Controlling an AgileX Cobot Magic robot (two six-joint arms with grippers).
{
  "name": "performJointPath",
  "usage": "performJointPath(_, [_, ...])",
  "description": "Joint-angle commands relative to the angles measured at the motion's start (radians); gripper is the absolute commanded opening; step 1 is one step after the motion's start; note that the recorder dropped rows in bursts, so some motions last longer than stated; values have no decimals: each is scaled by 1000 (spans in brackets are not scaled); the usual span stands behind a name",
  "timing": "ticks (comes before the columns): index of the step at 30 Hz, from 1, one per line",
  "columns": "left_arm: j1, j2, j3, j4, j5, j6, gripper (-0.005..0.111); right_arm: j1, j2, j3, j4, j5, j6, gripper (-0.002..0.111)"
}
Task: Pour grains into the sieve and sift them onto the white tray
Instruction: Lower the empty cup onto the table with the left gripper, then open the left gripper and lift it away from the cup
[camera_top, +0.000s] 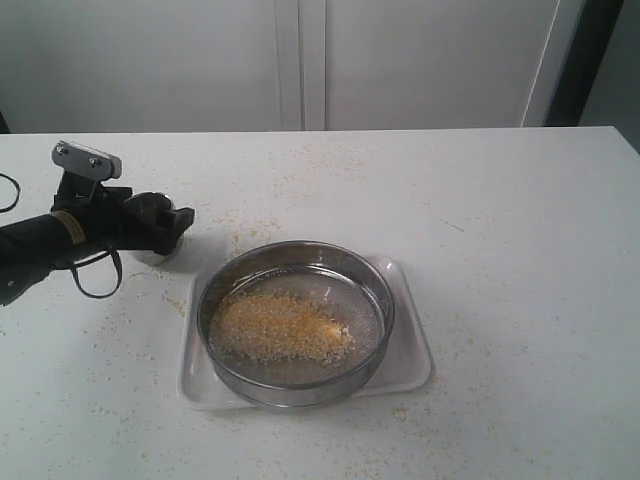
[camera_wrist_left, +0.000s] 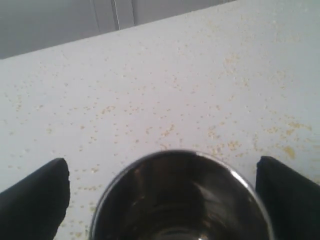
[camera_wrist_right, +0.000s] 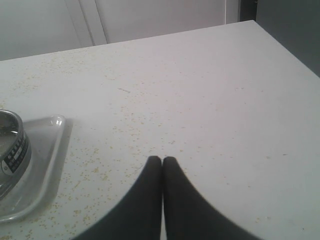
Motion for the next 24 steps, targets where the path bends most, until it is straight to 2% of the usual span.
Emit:
performJointPath(1, [-1, -64, -1, 9, 7, 1, 105, -3, -4, 5, -5, -14, 3, 0])
performJointPath(11, [-1, -173, -1, 9, 55, 1, 105, -3, -4, 5, -5, -14, 3, 0])
performJointPath(14, [-1, -200, -1, 9, 89, 21, 100, -3, -4, 5, -5, -14, 3, 0])
performJointPath(17, [-1, -227, -1, 9, 106, 29, 85, -3, -4, 5, -5, -14, 3, 0])
performJointPath(24, [-1, -265, -1, 17, 190, 29, 26, -3, -4, 5, -5, -14, 3, 0])
